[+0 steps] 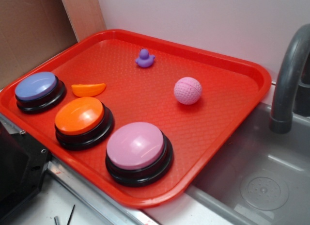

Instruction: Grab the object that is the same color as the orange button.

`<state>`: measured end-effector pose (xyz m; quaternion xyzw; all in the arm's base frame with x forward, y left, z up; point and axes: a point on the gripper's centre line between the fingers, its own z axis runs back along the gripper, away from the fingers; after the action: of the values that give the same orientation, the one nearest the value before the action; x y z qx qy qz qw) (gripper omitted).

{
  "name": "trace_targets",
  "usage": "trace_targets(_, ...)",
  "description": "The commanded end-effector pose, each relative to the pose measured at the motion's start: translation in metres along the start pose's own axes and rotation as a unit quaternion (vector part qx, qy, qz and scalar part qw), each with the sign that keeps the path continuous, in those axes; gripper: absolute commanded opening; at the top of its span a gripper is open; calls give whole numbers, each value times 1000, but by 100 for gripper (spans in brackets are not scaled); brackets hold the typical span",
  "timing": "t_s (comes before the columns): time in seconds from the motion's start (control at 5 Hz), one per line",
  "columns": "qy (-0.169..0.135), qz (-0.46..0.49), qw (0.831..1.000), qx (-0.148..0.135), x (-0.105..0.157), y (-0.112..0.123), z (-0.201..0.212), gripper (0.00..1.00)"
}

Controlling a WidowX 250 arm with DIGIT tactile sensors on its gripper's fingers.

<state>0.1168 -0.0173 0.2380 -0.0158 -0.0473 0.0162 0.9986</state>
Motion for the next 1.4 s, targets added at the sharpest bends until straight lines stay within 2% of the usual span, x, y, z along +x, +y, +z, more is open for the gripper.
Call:
trace_targets(0.0, 0, 0, 1000, 0, 0, 0, 0, 100)
trace_targets(0.2, 2, 25, 1000, 10, 14, 7, -19, 100)
trace_targets(0.4, -10, 53, 998, 20, 28, 16, -36, 100)
trace_targets(0.6, -14, 53, 998, 18, 40, 23, -54, 100)
trace_targets(1.0, -8, 7, 1000, -20, 67, 43, -103, 100)
trace_targets(1.2, 4, -6, 1000, -10, 74, 52, -125, 100)
